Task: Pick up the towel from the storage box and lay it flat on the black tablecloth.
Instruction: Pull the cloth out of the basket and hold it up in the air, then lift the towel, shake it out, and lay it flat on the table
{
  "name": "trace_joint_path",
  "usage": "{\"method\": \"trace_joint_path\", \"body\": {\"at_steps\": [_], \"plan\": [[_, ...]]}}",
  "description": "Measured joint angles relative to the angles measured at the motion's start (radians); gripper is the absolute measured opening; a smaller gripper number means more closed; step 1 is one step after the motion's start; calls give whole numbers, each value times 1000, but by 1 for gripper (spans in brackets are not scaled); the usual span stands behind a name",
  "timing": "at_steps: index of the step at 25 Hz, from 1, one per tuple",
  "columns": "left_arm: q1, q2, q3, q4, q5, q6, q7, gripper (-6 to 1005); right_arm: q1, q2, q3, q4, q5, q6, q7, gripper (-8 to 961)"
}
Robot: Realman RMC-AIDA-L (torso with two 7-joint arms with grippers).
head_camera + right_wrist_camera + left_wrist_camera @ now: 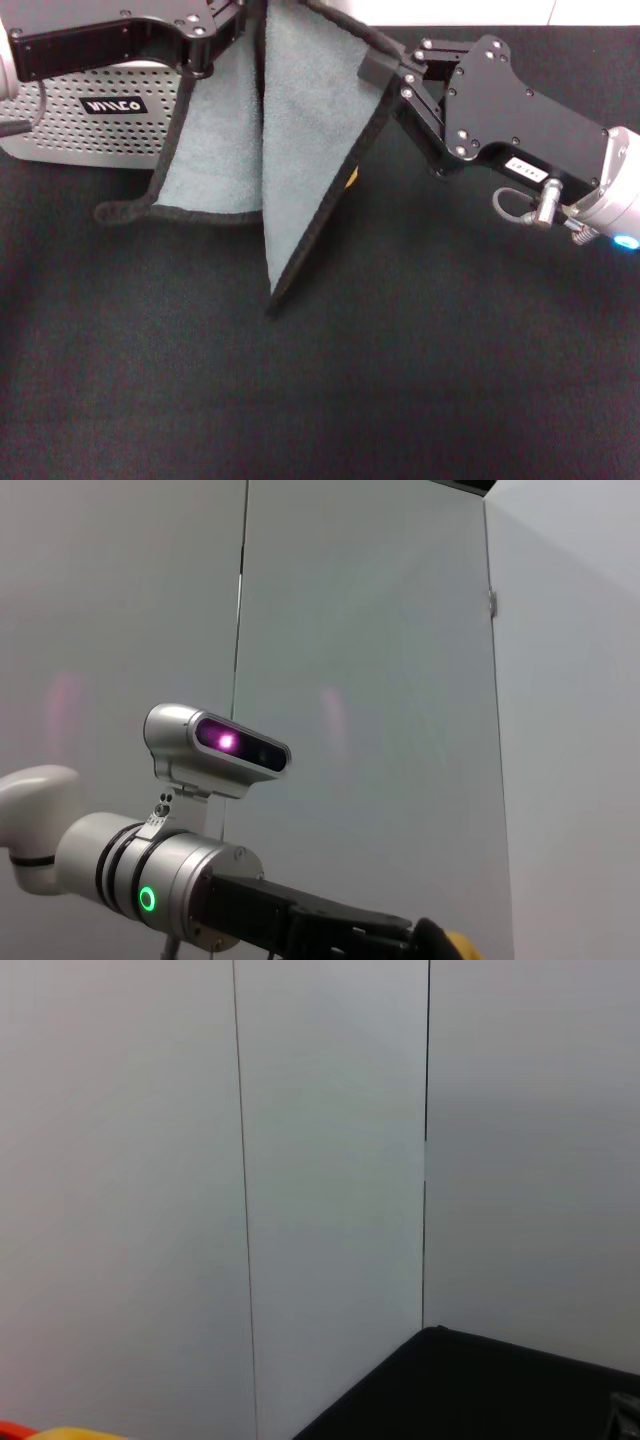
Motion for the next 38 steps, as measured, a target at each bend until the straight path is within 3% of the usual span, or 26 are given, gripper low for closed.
{"method": "trace_joint_path", "body": {"at_steps": [5,13,25,30,38], "plan": [[4,0,2,-9,11,5,10,16,-5,0,0,0,2,-7,-42,9],[7,0,6,-85,12,27,57,32,-8,0,12,-8,29,-7,-55,12],[-7,-1,57,-287,-17,51,182,50,93,-25,66,-56,-104,59,3,16],[-11,0,62,-344,-44,51,224,49,57,-15,161,-152,-221,91,10,18],[-10,0,58,-366,-49,51,237,48,-13,-19,226,-278,-263,133,12,21]]}}
